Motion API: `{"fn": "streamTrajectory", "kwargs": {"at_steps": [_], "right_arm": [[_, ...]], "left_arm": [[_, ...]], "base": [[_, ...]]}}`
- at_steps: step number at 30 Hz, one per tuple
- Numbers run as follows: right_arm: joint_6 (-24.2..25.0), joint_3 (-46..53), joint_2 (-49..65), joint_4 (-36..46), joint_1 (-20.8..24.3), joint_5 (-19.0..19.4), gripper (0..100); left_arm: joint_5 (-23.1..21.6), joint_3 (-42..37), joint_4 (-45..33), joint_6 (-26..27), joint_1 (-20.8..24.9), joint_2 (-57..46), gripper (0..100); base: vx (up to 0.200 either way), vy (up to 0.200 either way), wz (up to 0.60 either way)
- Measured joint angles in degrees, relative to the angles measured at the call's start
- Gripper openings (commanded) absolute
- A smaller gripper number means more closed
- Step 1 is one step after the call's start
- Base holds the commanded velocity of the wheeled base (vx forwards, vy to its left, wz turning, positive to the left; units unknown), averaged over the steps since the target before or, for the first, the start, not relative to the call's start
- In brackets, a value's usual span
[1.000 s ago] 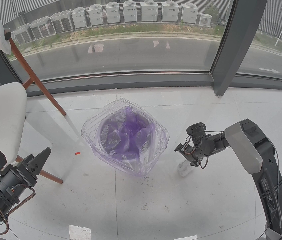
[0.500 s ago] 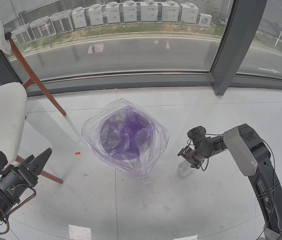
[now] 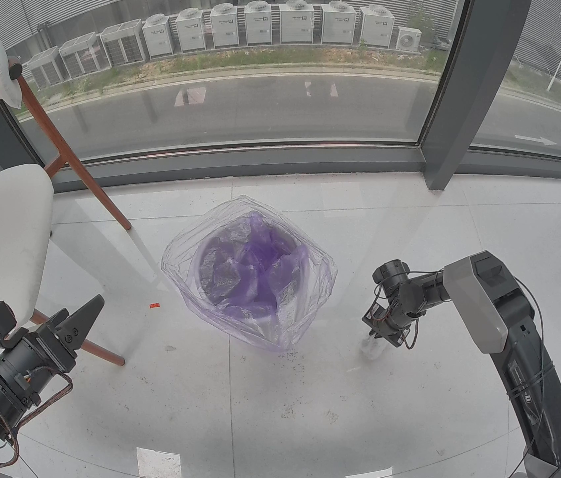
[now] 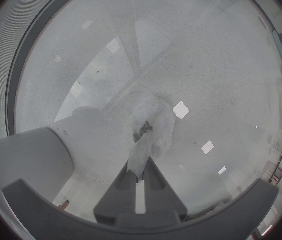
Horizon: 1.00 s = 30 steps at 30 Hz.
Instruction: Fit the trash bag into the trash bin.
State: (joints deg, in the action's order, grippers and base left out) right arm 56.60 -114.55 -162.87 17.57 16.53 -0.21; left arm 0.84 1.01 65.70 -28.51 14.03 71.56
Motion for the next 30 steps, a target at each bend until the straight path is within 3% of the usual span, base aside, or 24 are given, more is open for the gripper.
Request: {"fn": "streamTrajectory", "kwargs": {"at_steps": [6,15,23,25,30], "right_arm": [[0.2,0.2,8.0,3.2,-1.2,2.3,0],[0.5,8.9,32.5,8.6,-1.1,12.1,0],[0.5,15.8,47.0,6.4,9.0,15.9,0],[0.7,17.0,48.8,2.0,13.0,16.3,0],[0.9,18.1,47.4,-6.5,17.8,16.2,0]], "left_arm": [[0.0,0.0,0.0,0.0,0.0,0.0,100],[-0.1,0.0,0.1,0.2,0.0,-0.1,100],[-0.2,0.0,0.3,0.4,0.0,-0.2,100],[-0.3,0.0,0.3,0.4,0.0,-0.3,100],[-0.4,0.0,0.4,0.4,0.0,-0.3,100]], "base": [[0.0,0.0,0.0],[0.0,0.0,0.0],[0.0,0.0,0.0],[0.0,0.0,0.0],[0.0,0.0,0.0]]}}
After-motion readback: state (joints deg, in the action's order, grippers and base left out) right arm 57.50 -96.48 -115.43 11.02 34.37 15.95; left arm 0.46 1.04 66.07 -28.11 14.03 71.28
